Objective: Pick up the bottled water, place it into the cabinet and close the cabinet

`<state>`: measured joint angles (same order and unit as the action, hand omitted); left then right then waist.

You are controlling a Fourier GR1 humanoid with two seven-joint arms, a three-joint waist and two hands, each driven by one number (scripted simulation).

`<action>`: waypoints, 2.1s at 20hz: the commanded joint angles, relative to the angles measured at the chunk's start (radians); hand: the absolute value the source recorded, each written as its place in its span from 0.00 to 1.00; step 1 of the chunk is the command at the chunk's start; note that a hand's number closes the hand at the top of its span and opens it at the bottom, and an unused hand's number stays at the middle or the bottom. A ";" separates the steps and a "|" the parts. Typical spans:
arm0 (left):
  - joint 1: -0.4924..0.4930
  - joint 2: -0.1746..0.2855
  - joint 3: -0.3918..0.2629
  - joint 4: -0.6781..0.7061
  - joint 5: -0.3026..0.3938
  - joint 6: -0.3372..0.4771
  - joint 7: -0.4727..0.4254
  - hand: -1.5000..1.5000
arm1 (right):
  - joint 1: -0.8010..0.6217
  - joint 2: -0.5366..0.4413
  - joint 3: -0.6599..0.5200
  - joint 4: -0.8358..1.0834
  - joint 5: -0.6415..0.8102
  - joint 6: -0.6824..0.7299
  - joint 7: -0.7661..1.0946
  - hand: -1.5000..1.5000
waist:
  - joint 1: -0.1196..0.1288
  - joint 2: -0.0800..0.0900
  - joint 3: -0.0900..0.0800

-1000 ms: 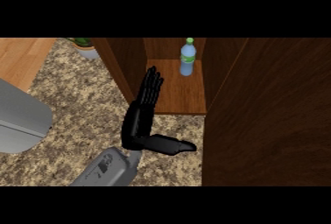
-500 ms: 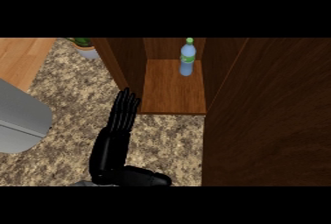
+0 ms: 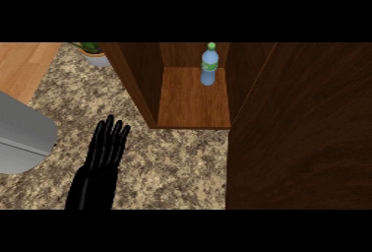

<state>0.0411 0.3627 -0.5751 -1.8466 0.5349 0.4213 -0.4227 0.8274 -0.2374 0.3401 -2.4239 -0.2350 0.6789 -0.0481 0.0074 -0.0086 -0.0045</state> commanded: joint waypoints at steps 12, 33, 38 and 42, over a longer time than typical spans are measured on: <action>0.193 0.099 0.103 -0.092 0.064 -0.096 -0.079 0.00 | -0.259 0.151 0.445 -0.164 0.437 -0.164 0.291 1.00 | 0.022 -0.005 -0.005; 0.310 0.220 0.238 -0.146 0.183 -0.266 -0.090 0.00 | -0.754 0.230 0.483 0.041 0.434 -0.358 0.535 1.00 | 0.046 0.003 -0.008; 0.311 0.210 0.242 -0.132 0.179 -0.274 -0.108 0.00 | -0.791 0.229 0.485 0.080 0.417 -0.339 0.537 1.00 | 0.057 0.007 -0.010; 0.326 0.231 0.257 -0.147 0.195 -0.296 -0.100 0.00 | -0.793 0.228 0.465 0.059 0.391 -0.342 0.544 1.00 | 0.070 0.006 -0.010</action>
<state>0.3464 0.5862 -0.3195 -1.9866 0.7278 0.1396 -0.5183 0.1155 -0.1841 0.7435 -2.4473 0.0980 0.4907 0.4498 0.0645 -0.0013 -0.0139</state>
